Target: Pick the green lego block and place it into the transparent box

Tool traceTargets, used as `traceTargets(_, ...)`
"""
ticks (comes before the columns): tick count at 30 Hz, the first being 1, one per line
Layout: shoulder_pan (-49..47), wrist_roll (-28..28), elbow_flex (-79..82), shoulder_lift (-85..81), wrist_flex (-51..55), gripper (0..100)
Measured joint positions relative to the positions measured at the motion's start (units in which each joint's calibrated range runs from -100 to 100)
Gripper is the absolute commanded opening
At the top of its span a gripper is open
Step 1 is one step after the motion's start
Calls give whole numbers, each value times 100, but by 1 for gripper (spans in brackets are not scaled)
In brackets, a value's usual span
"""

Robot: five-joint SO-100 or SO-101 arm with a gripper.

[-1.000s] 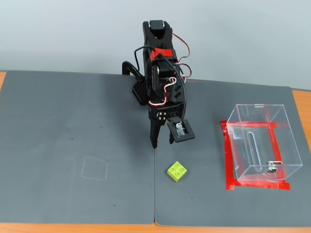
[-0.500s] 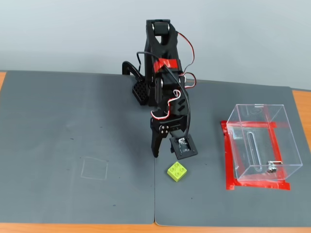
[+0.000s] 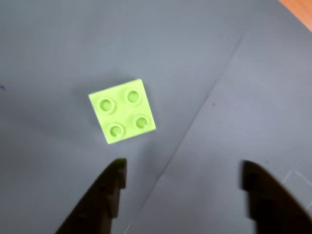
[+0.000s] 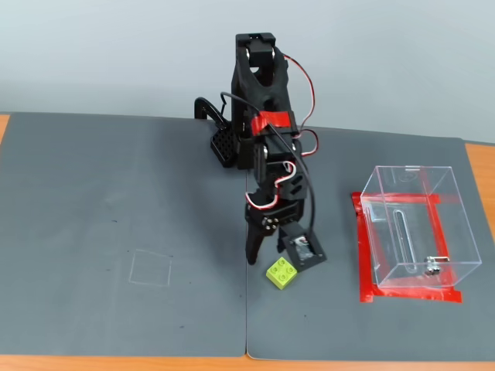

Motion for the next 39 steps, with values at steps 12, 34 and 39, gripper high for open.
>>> traceTargets(12, -383, 15, -216, 603, 0, 39)
traceTargets(34, -464, 0, -692, 1376, 0, 39)
traceTargets(39, -472, 0, -844, 1640, 0, 39)
